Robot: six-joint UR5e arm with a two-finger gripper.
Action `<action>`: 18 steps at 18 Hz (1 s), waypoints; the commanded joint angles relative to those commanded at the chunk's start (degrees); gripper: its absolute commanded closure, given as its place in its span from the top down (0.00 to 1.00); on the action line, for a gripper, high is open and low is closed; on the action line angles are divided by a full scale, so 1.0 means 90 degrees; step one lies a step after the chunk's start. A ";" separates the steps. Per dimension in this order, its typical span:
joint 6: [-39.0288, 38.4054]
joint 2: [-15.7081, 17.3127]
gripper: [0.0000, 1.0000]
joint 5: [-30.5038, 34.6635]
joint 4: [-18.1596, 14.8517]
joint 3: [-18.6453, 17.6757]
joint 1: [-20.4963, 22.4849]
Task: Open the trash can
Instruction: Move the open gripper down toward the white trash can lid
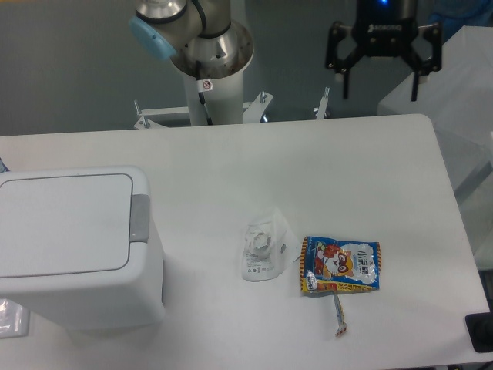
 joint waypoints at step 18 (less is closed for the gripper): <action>-0.4281 -0.1065 1.00 -0.0010 0.1017 0.0176 -0.1856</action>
